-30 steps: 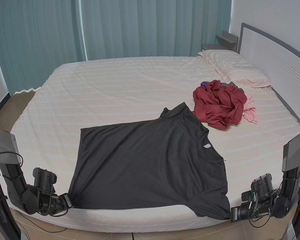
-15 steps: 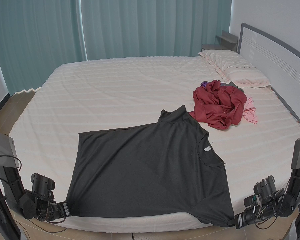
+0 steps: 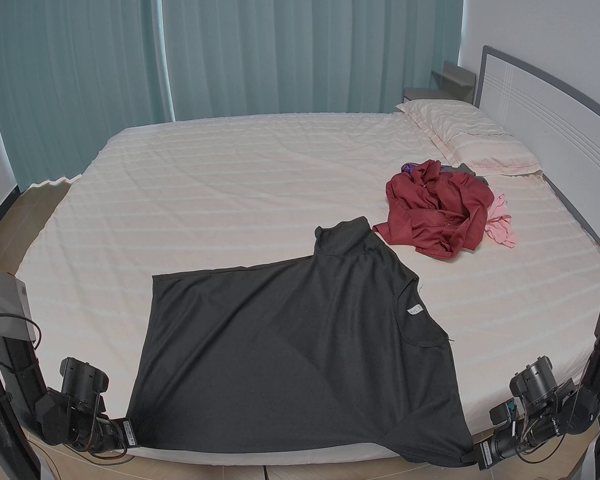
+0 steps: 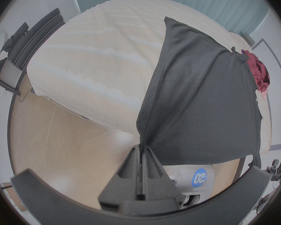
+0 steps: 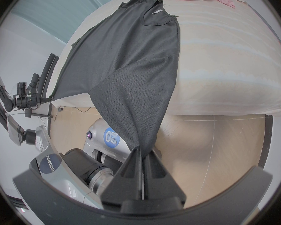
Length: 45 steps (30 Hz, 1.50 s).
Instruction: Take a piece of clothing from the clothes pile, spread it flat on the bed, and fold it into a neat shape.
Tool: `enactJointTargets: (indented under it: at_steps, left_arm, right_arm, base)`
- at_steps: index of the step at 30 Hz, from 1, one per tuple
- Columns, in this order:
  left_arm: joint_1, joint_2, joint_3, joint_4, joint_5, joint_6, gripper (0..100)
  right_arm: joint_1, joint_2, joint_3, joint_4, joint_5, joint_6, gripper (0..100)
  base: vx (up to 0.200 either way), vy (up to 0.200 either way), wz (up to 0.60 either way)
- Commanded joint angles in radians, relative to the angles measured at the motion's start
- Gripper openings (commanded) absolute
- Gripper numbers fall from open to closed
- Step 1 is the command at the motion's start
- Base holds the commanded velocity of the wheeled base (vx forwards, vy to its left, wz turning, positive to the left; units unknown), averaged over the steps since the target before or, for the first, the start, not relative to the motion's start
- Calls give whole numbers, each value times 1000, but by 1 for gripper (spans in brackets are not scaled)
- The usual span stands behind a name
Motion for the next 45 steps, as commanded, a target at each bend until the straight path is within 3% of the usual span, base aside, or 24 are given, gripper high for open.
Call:
enactJointTargets:
  at_steps: [1,8,15,20,26,28,33,45]
  left_arm:
    - [0,-30,16,57,0,1,0]
    - [0,-148,16,186,-7,6,0]
    - [-3,-154,16,273,-9,15,0]
    - [-2,-177,16,275,-10,14,0]
    - [9,-337,-33,281,-50,-23,0]
    - [17,-387,-70,324,-50,-45,0]
    - [17,-410,-144,428,-53,-80,0]
    - [48,-389,-211,439,-55,-117,0]
  right_arm:
    - [1,-57,18,46,1,-37,0]
    - [7,-64,18,75,1,-47,0]
    - [16,-97,18,125,0,-56,0]
    - [14,-119,18,114,6,-70,0]
    - [4,-215,-10,105,6,-55,0]
    - [-2,-265,-48,109,6,-15,0]
    - [-1,-275,-122,108,-2,36,0]
    - [-35,-266,-243,115,-3,66,0]
  base:
    - [0,0,0]
    - [0,0,0]
    - [0,0,0]
    - [0,0,0]
    - [0,0,0]
    - [0,0,0]
    - [0,0,0]
    - [0,0,0]
